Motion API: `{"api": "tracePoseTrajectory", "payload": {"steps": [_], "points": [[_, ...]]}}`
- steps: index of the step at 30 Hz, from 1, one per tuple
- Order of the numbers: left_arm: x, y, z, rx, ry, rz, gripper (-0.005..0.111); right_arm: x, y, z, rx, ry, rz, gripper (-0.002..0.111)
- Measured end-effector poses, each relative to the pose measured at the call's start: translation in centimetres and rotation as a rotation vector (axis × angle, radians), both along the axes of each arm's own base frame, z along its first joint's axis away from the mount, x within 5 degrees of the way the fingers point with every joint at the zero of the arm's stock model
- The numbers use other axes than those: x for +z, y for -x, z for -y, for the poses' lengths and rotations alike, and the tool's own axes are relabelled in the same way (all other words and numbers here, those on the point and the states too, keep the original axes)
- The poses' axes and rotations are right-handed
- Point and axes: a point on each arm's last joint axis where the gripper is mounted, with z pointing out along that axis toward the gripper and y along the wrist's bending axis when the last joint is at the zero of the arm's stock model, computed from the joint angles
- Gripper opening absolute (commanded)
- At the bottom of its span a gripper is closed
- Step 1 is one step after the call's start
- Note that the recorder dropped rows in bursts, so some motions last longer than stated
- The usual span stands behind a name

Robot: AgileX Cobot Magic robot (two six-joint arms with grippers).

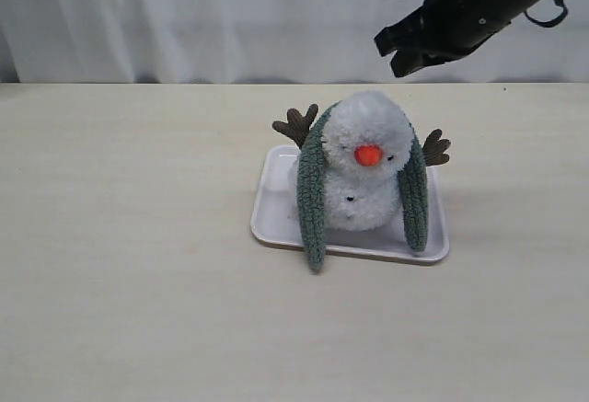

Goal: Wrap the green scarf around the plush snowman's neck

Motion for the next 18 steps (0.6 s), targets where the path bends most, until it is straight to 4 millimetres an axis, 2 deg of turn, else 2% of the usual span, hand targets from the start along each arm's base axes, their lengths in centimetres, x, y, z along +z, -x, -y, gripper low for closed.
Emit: {"api": "tracePoseTrajectory", "payload": {"steps": [8, 18], "points": [[0.0, 0.0, 0.0, 0.0, 0.0, 0.0, 0.0, -1.7, 0.4, -3.4, 0.15, 0.131, 0.0, 0.004], [0.0, 0.0, 0.0, 0.0, 0.0, 0.0, 0.0, -3.0, 0.8, -4.4, 0.228, 0.186, -0.07, 0.004]]}}
